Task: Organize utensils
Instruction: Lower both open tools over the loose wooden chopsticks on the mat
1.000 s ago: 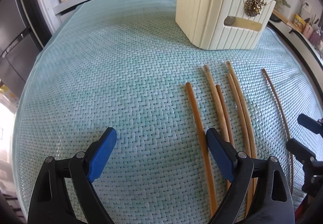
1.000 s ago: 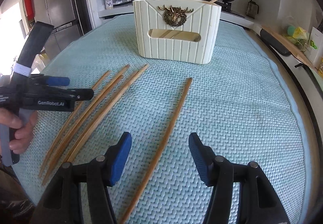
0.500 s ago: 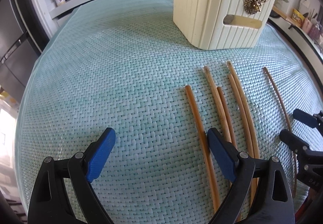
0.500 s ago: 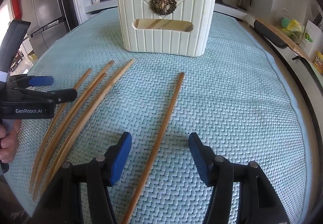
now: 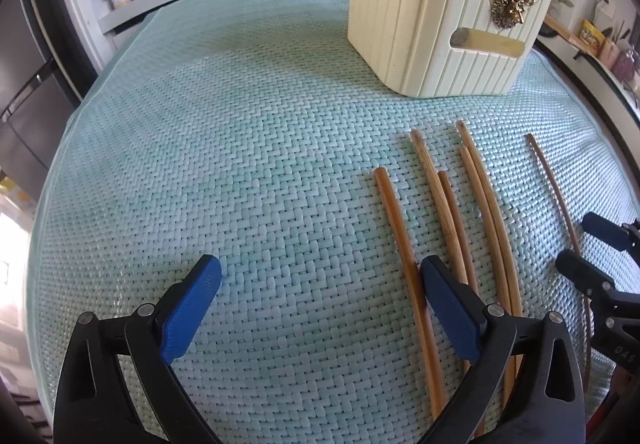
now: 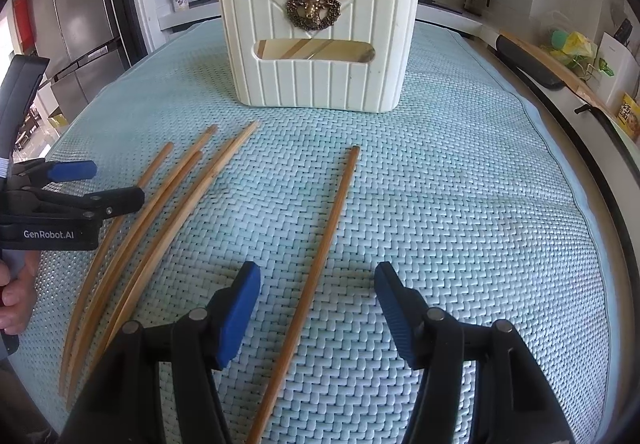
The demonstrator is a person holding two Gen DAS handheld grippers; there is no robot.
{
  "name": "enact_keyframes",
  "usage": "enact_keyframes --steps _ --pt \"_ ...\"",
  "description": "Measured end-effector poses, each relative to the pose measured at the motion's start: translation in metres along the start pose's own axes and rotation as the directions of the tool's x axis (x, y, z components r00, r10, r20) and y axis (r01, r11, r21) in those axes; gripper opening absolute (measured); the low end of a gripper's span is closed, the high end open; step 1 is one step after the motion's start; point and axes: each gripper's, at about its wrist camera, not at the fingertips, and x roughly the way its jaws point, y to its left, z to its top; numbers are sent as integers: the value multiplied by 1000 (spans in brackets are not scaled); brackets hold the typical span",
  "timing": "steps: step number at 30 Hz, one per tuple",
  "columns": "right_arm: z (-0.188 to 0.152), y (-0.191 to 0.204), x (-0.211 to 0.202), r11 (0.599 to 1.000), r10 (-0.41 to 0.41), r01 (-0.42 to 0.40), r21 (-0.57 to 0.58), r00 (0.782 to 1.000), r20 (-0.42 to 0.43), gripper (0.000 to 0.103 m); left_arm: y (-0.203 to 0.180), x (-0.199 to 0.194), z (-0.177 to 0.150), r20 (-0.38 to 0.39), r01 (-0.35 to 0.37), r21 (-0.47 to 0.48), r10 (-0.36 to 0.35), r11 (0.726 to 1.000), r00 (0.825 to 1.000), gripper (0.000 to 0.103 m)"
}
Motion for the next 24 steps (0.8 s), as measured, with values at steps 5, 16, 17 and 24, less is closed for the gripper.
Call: enact_keyframes --steps 5,16,17,24 --pt "0 0 0 1000 -3 3 4 1000 -1 61 3 1 0 3 2 2 -2 1000 1000 102" --pt "0 -2 -1 1000 2 -2 11 1000 -9 61 4 2 -1 -6 19 28 -19 999 1000 103" --pt "1 -4 -1 1000 14 -13 17 1000 -17 61 5 2 0 -17 23 31 -22 999 1000 103" --pt "19 -50 3 975 124 -111 193 991 -56 61 9 4 9 -40 52 36 -51 998 998 99"
